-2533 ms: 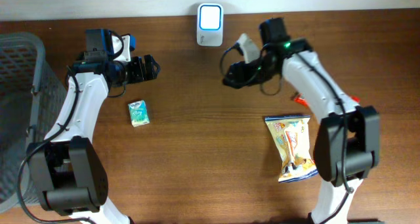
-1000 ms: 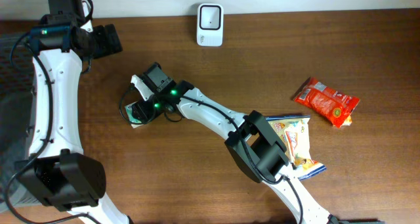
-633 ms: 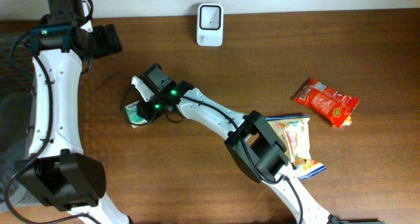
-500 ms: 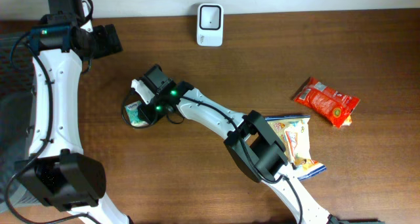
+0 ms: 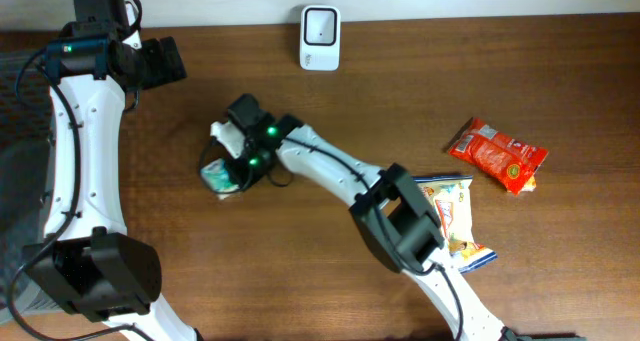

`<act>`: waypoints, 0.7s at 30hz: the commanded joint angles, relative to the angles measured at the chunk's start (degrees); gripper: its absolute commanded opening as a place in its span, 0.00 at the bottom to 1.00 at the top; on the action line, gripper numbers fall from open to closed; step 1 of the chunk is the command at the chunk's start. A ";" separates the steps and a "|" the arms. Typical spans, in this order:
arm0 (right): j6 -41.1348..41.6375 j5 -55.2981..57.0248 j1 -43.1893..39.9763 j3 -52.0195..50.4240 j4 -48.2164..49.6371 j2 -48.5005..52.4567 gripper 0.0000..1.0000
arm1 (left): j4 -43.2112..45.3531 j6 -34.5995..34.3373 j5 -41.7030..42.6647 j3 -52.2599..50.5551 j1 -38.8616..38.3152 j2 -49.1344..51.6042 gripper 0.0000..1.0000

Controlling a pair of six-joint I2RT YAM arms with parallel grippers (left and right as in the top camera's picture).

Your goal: Scan the item barcode

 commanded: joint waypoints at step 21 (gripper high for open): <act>14.36 61.79 -6.49 -12.55 -23.52 -10.14 0.04 | -0.13 -0.68 -0.63 1.01 0.11 0.46 0.99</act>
